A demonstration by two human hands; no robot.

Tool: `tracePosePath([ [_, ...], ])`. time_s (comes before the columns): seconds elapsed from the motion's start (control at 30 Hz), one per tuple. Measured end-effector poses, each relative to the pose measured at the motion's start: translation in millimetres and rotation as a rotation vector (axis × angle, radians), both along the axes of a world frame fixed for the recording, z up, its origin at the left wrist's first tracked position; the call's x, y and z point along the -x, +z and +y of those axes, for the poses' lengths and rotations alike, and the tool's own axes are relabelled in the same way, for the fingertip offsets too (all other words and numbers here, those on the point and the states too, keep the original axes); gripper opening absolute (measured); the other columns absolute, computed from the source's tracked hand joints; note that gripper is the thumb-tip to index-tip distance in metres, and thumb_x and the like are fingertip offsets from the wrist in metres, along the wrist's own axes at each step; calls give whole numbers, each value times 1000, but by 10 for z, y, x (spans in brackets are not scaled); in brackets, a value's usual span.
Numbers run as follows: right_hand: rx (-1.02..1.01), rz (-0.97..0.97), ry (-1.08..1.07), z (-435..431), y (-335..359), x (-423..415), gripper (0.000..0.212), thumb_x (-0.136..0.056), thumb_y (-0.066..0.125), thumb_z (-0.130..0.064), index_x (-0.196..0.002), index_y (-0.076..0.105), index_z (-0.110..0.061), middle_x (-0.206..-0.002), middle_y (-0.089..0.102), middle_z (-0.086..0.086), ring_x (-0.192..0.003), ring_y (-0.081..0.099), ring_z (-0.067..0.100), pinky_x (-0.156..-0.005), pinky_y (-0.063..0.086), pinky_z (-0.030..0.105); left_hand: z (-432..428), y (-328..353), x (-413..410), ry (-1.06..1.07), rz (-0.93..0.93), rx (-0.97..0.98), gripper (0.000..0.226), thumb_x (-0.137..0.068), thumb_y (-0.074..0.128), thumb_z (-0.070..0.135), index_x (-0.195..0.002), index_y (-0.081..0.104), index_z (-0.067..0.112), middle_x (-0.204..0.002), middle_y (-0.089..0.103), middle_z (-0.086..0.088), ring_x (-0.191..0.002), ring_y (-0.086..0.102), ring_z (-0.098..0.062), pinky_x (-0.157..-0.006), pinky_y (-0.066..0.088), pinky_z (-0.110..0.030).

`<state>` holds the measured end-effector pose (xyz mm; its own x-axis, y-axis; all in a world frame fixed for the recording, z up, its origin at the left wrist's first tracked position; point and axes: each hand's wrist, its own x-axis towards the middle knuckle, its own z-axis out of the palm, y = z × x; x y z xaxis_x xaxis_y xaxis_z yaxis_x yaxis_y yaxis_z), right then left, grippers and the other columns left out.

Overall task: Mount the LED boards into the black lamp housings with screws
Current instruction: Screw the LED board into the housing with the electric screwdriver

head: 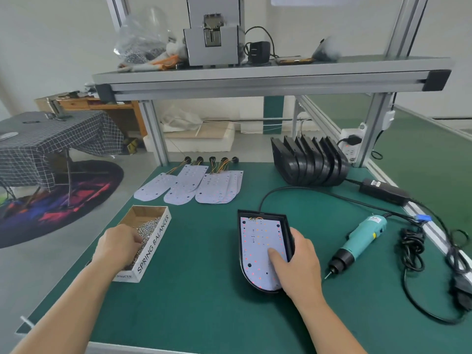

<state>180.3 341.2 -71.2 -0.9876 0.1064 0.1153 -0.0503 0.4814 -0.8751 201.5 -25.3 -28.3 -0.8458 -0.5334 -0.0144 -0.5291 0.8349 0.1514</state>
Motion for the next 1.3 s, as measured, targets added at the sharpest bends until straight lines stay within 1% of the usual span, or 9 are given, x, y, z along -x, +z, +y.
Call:
tracePosePath([
  [0.3,3,-10,-3,-5,-2,3,53,-84,70,-30,-133,50,-37,-110,51,-13,-93,47,-14,-80,37,27,-108,-93,-20,55,180,-94,24,-88,61,4,-71,66,20,-78,70,-6,-73,61,-28,-68,50,-34],
  [0.4,-1,-18,-5,-6,-1,3,53,-85,70,-31,-133,50,-37,-110,50,-13,-91,44,-18,-80,36,27,-216,-70,-26,253,428,-744,7,-88,66,-3,-89,72,0,-83,70,-15,-62,56,-22,-57,49,-30],
  [0.53,1,-21,-4,-9,4,0,54,-85,70,-31,-134,49,-36,-110,50,-13,-92,43,-21,-81,36,26,-226,98,-95,385,649,-1849,51,-73,80,-8,-118,56,-4,-84,56,-7,-72,46,-5,-48,46,-8],
  [0.6,1,-25,-6,-13,10,-6,53,-85,70,-31,-133,50,-36,-109,50,-13,-92,45,-18,-81,36,26,-161,129,-135,290,694,-2161,86,-33,95,-13,-108,56,4,-81,55,-1,-71,47,-2,-51,45,-7],
  [0.7,4,-23,-7,-22,24,-19,51,-84,70,-31,-131,50,-37,-107,49,-15,-90,46,-15,-80,38,26,45,167,-146,144,777,-2390,57,-51,83,-12,-94,52,11,-81,54,3,-61,50,-5,-52,40,-10],
  [0.8,10,-29,-2,-29,53,-35,52,-84,69,-28,-131,49,-40,-107,46,-18,-91,45,-19,-79,37,25,353,268,-75,113,716,-2488,13,-77,50,3,-80,45,15,-76,47,7,-57,40,-3,-50,28,-11],
  [1.0,8,-81,6,-37,104,-50,57,-81,64,-20,-131,48,-42,-111,50,-13,-93,51,-6,-81,44,33,1283,545,193,84,256,-2438,15,-77,49,6,-63,48,11,-63,44,5,-42,40,-5,-35,17,-16],
  [1.13,-42,-217,51,-54,201,48,54,-81,62,-18,-131,49,-33,-116,59,-7,-101,56,15,-89,49,36,1935,531,340,124,76,-2501,13,-83,53,3,-70,53,4,-67,50,-5,-45,51,-10,-31,28,-11],
  [1.3,-71,-352,87,-12,299,99,40,-80,61,-21,-118,56,-32,-101,65,-12,-95,63,17,-84,55,37,2217,372,490,221,204,-2398,8,-79,60,-7,-87,60,-4,-80,63,-20,-57,66,-21,-43,50,-15],
])
